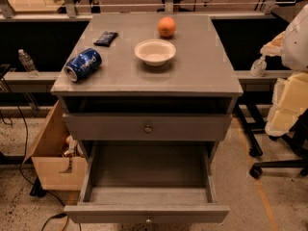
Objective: Place pepsi can into middle drawer
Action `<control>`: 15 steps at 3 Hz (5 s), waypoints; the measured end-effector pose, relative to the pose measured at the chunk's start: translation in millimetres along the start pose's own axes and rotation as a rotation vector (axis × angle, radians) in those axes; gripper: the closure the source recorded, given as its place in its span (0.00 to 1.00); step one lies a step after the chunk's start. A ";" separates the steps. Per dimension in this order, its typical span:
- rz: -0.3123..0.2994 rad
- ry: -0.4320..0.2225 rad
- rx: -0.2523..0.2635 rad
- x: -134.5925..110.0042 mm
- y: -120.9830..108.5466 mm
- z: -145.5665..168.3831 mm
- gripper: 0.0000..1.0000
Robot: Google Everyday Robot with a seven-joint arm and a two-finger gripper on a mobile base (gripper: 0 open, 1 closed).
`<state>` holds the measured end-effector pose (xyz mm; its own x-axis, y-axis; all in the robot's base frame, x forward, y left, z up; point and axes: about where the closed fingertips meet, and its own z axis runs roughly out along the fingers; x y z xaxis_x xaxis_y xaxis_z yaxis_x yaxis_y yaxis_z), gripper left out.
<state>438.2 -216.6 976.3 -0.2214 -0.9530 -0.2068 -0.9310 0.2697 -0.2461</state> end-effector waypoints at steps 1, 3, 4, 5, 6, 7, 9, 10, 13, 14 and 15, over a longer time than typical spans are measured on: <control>0.000 0.000 0.000 0.0 0.0 0.0 0.00; -0.430 0.051 0.104 -119.3 -34.2 -18.2 0.00; -0.706 0.051 0.149 -208.9 -36.0 -16.2 0.00; -0.754 0.026 0.200 -232.9 -33.9 -28.0 0.00; -0.754 0.026 0.200 -233.0 -33.8 -28.1 0.00; -0.763 -0.008 0.195 -234.3 -43.7 -21.7 0.00; -0.839 -0.148 -0.017 -243.4 -95.3 78.6 0.00; -0.885 -0.125 -0.079 -264.4 -105.1 129.2 0.00; -1.000 -0.119 -0.130 -312.0 -116.2 169.5 0.00; -1.135 -0.143 -0.115 -370.3 -121.2 179.0 0.00; -1.189 -0.152 -0.086 -410.8 -125.6 185.9 0.00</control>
Offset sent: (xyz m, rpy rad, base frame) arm 0.0688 0.1151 0.0552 -0.2164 -0.1553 0.4196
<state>700.0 166.6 916.1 0.8207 -0.5714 -0.0042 -0.5469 -0.7833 -0.2957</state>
